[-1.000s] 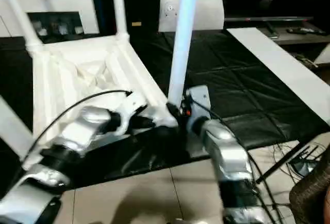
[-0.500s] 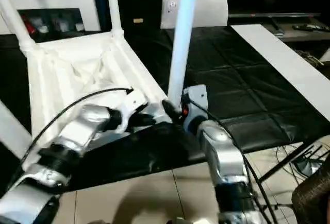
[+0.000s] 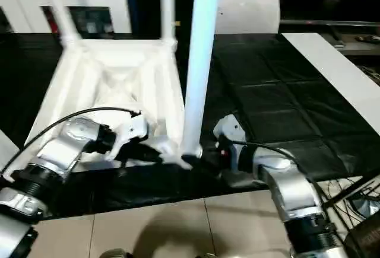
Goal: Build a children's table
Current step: Rotate leg to tighten
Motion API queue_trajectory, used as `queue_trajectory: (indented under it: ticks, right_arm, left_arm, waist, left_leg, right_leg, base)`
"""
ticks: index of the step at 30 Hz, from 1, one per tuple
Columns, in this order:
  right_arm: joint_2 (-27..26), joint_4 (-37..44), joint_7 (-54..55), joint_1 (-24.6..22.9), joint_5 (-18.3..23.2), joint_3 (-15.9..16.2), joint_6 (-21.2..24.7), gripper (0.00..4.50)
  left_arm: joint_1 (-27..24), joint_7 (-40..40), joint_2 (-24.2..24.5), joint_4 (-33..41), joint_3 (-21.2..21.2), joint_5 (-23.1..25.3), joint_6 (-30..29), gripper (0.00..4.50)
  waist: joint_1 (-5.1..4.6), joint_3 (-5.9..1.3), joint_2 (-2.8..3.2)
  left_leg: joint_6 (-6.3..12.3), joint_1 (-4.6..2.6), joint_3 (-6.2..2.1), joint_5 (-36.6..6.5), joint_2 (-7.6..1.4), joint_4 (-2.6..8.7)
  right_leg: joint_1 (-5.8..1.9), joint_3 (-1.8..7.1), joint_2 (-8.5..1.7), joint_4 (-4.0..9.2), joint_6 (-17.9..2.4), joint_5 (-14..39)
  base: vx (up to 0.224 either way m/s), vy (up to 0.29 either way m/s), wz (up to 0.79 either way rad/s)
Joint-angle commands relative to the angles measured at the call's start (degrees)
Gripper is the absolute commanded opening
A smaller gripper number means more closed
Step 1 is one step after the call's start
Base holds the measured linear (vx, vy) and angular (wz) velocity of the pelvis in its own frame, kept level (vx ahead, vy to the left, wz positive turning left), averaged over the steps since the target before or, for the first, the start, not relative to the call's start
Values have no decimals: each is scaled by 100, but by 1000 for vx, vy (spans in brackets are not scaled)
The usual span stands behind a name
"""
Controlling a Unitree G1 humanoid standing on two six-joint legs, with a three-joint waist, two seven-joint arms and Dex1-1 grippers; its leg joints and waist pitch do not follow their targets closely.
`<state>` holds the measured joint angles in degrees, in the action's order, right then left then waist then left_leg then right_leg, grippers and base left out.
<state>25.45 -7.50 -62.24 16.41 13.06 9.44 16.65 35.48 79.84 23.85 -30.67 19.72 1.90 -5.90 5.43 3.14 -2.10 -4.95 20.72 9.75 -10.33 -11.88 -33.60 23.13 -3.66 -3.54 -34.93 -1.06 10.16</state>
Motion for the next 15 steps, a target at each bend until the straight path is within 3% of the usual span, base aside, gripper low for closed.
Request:
queue_trajectory:
  ticks: [1,9,15]
  right_arm:
    - [177,-70,-560,119,202,0,-37,441]
    - [395,-140,-1291,254,453,162,165,372]
    - [395,-257,-1544,335,513,226,180,322]
  left_arm:
    - [149,751,8,160,335,-99,277,0]
    - [205,1174,124,117,512,-90,508,0]
    - [232,1266,173,113,613,-168,566,0]
  waist:
    - [-35,-362,37]
    - [57,-366,18]
    - [69,-372,13]
  left_leg:
    - [244,-75,0,-1194,-166,387]
    - [174,-88,6,-1214,-177,387]
    - [169,-80,8,-1189,-171,376]
  right_leg:
    - [-299,292,-426,422,-1165,1135]
    - [-299,277,-435,421,-1151,1361]
    - [-298,270,-432,415,-1142,1372]
  base:
    - [0,0,0]
    - [0,0,0]
    - [0,0,0]
